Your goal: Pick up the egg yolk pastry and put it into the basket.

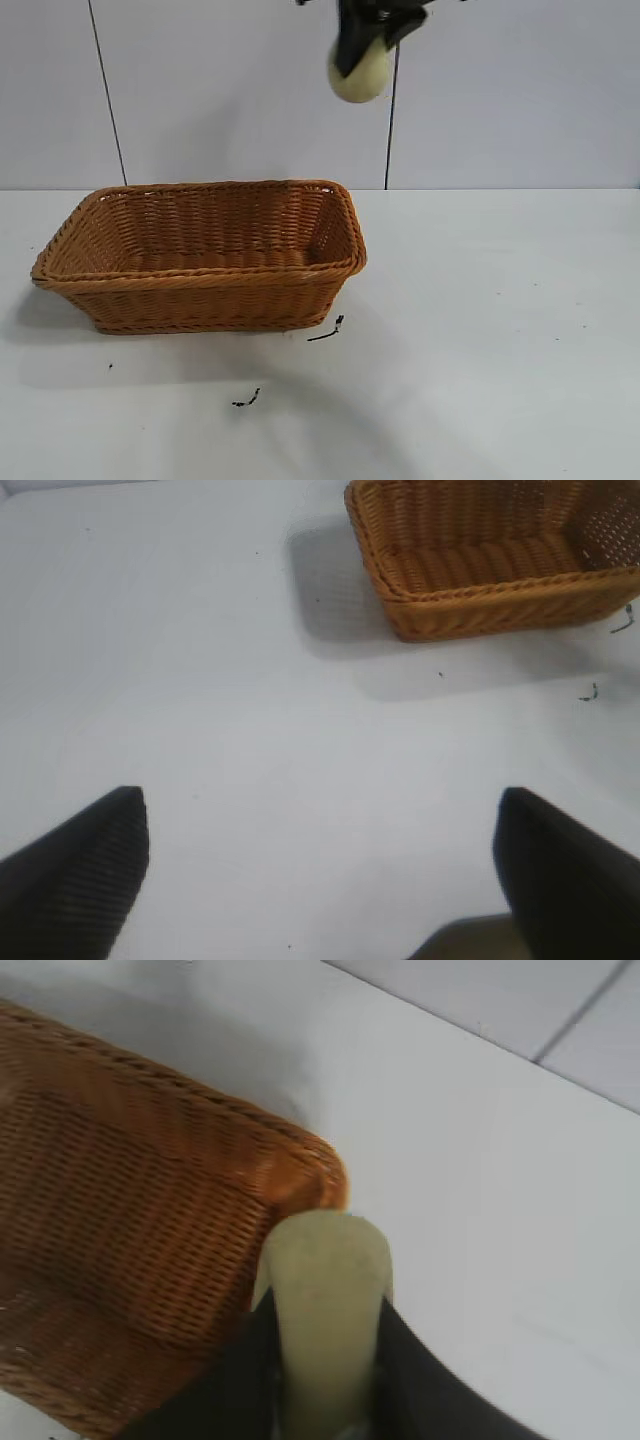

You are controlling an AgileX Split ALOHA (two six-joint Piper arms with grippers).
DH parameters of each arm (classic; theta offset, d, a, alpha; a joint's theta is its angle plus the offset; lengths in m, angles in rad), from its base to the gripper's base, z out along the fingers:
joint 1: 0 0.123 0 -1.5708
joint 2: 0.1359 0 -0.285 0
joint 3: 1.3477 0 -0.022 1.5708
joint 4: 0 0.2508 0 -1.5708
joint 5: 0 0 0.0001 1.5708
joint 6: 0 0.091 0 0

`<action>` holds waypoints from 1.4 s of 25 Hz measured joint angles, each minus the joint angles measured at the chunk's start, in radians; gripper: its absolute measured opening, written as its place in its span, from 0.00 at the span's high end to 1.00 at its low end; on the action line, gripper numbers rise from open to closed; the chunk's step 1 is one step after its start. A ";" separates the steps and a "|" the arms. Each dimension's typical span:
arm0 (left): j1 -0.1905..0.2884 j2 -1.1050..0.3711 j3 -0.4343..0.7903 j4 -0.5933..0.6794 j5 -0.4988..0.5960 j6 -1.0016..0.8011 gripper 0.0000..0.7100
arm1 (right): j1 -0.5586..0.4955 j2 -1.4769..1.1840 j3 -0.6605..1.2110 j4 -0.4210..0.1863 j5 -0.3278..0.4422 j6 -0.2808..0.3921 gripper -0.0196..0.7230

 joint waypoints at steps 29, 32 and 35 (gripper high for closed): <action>0.000 0.000 0.000 0.000 0.000 0.000 0.02 | 0.001 0.162 -0.201 -0.010 0.140 0.000 0.04; 0.000 0.000 0.000 0.000 0.000 0.000 0.02 | -0.029 0.139 -0.257 -0.016 0.164 0.000 0.04; 0.000 0.000 0.000 0.000 0.000 0.000 0.02 | -0.066 0.122 -0.265 -0.016 0.166 0.000 0.04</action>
